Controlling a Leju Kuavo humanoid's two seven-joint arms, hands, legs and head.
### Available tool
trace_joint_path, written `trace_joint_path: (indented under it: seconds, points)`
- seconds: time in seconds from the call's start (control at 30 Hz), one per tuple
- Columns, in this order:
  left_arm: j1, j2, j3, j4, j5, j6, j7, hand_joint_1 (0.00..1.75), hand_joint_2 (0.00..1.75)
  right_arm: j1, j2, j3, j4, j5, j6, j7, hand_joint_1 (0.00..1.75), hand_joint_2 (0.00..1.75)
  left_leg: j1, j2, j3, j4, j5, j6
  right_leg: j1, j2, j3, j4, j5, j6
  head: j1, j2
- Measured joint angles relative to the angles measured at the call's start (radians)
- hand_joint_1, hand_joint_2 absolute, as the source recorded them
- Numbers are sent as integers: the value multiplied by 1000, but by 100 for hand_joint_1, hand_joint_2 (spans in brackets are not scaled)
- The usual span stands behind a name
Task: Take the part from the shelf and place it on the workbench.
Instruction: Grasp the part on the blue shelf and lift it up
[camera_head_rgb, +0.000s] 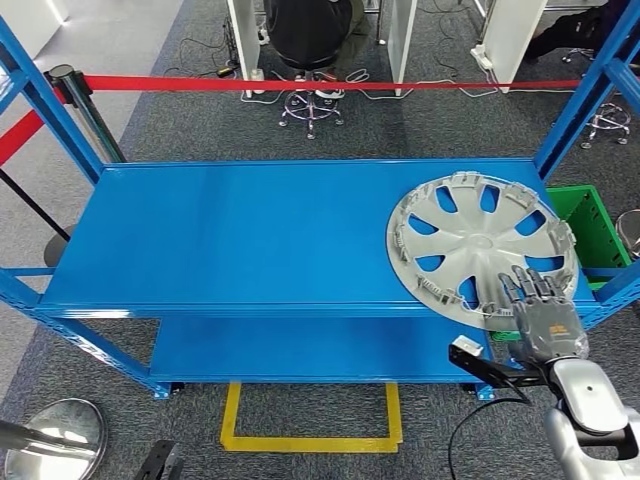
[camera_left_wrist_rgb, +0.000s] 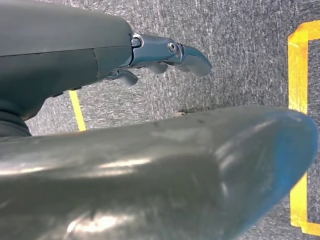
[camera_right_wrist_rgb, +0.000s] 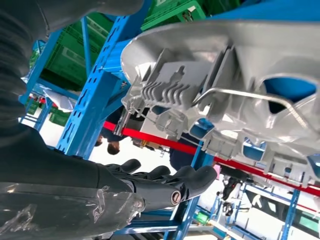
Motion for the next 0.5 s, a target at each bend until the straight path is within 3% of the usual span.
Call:
trace_joint_path:
  seconds: [0.17, 0.5]
  points:
    - [-2, -1, 0, 0, -12, -2, 0, 0, 0, -32, 13, 24, 62, 5, -4, -7, 0, 175, 0, 0, 0, 0, 0, 0, 0, 0, 0, 0, 0, 0, 0, 0]
    - [-11, -2, 0, 2, -40, -13, 2, 0, 0, -241, 107, 81, 358, 7, -30, 17, 0, 175, 0, 1, 0, 0, 4, -1, 0, 0, -1, 0, 3, -1, 0, 0]
